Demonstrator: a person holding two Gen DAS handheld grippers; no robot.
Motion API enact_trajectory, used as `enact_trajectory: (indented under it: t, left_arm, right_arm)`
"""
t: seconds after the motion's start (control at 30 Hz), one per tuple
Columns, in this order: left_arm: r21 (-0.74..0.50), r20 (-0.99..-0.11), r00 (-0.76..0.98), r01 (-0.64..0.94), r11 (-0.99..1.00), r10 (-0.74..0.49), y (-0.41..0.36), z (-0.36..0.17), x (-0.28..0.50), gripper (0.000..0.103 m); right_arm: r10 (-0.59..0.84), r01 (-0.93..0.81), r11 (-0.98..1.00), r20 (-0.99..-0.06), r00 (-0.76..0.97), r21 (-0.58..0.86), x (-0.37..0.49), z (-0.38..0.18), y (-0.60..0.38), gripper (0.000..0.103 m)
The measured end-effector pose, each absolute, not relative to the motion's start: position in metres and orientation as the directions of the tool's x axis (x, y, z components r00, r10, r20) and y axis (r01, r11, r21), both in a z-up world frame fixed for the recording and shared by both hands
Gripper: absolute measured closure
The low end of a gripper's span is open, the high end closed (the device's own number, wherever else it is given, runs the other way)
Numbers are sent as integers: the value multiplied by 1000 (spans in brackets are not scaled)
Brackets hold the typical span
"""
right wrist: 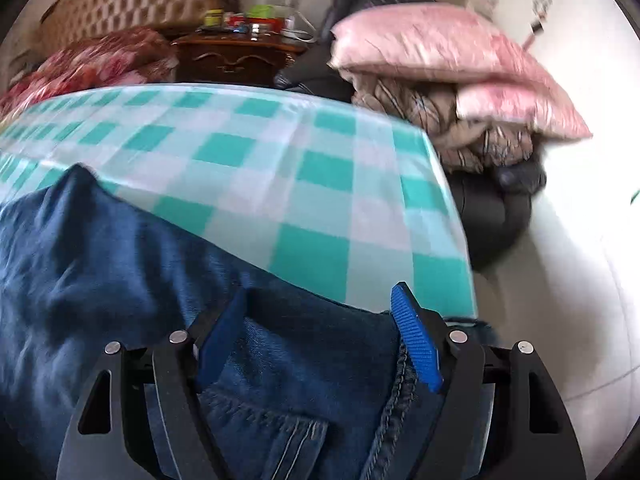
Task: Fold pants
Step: 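Open both tools to release the jeans on the table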
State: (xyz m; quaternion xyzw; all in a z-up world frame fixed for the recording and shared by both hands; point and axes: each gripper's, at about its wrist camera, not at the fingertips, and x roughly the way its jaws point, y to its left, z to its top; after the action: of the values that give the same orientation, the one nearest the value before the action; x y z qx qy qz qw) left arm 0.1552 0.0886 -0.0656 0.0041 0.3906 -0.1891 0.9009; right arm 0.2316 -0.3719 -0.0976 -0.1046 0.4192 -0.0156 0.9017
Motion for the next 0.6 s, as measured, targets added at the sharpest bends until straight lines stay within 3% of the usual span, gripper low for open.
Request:
enact_trajectory:
  t: [0.07,0.13,0.2,0.3,0.4,0.53,0.6]
  left_arm:
    - [-147,-741,567,386,911,-359,72,-85,179,91]
    - [-55,-786,565,340,939,-250,68,-104,201,88]
    - [-69,-780,585,272,960,-222,78,-101,213,91]
    - [-99,-741,594,366,925,-314,57,-81,207,90]
    - [-103,-762,541,442,891,-356,25,-91,213,86]
    - [-56,-782,595,233,971,-188,39,-97,235,87]
    - [-94,-743,638,196,976,-200,51,-81,223,88]
  right_arm:
    - [-111,-24,986,-750,652,-167,235,-104,-379,31]
    - [-138,-14,980,-735,664,-197,234,-107,-376,31]
    - [-173,3,973,-724,668,-230,234,-110,-371,30]
    - [-199,19,968,-716,669,-251,237,-112,-367,30]
    - [-207,30,967,-712,671,-253,235,-113,-367,29]
    - [-202,33,969,-711,673,-245,234,-112,-369,29]
    - [-207,34,968,-709,674,-250,234,-112,-368,28]
